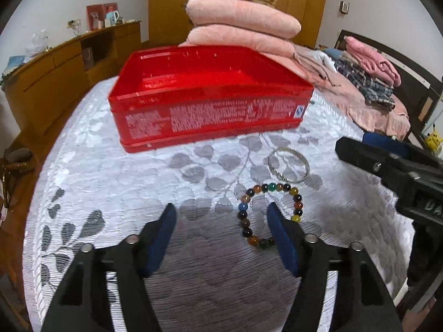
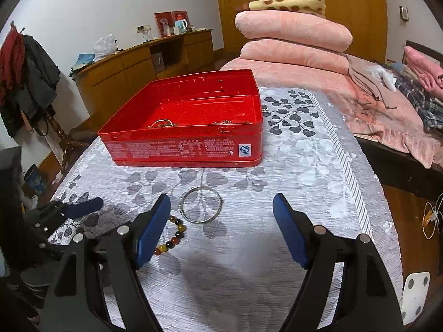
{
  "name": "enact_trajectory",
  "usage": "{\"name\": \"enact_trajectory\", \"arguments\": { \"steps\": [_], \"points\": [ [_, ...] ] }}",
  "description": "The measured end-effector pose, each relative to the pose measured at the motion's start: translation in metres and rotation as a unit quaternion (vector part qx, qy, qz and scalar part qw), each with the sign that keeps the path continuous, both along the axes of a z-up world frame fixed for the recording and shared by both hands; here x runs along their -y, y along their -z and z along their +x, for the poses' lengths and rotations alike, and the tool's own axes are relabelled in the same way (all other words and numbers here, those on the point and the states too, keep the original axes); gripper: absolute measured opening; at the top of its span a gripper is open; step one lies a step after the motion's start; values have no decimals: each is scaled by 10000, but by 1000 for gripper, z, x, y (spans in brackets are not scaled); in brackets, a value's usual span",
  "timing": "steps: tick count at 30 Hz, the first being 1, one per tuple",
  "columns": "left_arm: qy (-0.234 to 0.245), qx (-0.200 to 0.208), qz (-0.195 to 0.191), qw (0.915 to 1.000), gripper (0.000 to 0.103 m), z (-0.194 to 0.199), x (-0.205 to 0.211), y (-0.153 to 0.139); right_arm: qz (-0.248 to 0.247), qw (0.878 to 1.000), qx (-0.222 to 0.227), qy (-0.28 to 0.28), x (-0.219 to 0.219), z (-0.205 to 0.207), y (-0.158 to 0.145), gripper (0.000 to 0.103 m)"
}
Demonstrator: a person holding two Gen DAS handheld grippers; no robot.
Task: Organize jewelry
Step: 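Grasp the multicolour bead bracelet with the left gripper, then grasp the silver bangle with the right gripper while the left lifts the bead bracelet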
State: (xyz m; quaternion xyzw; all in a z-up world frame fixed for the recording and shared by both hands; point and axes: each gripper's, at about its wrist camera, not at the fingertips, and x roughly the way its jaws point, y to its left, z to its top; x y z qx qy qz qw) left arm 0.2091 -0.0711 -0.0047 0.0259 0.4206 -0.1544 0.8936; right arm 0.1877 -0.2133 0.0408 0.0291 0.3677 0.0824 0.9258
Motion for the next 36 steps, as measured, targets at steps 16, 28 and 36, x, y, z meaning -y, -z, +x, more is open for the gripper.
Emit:
{"name": "enact_trajectory", "arguments": {
  "steps": [16,28,36],
  "points": [
    [-137,-25,-195,9997,8,4,-18,5,15,9999,-103,-105,-9,5,7,74],
    [-297,-60,-232,9993,8,8,-30,3,-10,9992,-286,-262,-19,11,19,74],
    [-415,278,-472,9976,8,5,-41,-15,-64,9977,-582,-352,-30,24,34,70]
  ]
}}
